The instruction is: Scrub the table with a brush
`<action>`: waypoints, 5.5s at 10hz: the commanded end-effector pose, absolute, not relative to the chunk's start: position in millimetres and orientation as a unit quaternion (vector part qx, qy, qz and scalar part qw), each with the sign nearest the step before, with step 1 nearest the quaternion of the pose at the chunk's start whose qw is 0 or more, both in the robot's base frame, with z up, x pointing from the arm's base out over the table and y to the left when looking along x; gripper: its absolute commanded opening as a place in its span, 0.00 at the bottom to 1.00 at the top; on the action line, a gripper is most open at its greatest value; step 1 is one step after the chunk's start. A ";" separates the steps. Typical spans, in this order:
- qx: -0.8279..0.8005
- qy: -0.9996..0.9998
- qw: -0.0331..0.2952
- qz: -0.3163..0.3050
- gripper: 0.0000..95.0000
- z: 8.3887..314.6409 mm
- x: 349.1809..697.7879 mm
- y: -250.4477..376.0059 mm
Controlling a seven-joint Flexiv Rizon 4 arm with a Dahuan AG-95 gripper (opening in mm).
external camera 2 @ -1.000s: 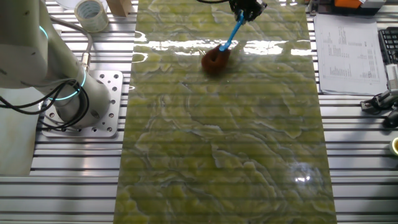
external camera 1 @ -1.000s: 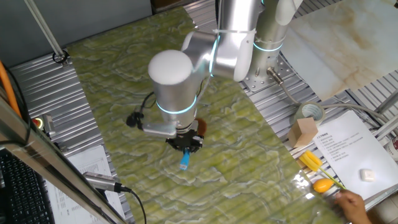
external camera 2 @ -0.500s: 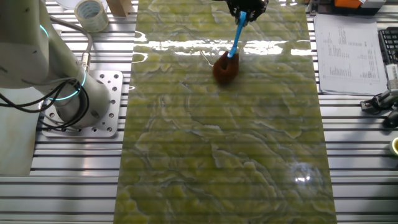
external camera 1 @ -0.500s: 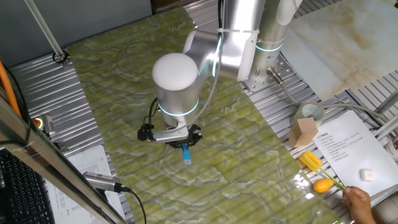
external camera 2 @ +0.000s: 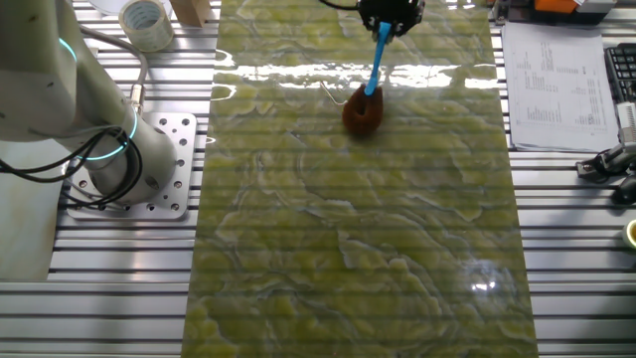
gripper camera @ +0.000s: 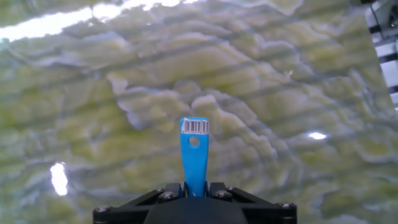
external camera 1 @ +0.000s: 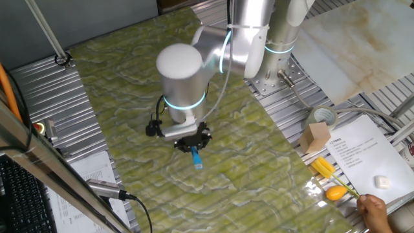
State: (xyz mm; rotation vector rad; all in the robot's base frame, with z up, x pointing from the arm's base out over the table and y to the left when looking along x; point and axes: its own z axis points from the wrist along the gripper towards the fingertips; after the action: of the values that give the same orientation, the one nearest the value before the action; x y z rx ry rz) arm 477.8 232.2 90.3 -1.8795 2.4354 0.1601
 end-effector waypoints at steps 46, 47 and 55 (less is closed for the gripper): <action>-0.556 0.824 0.085 0.072 0.00 104.9 496.0 246.1; -0.561 0.820 0.085 0.072 0.00 104.3 494.2 240.9; -0.508 0.850 0.095 0.101 0.00 94.0 459.8 227.9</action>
State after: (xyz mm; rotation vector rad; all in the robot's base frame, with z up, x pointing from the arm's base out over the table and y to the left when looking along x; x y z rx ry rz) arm 462.5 226.5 93.7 -1.5314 2.5121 0.2783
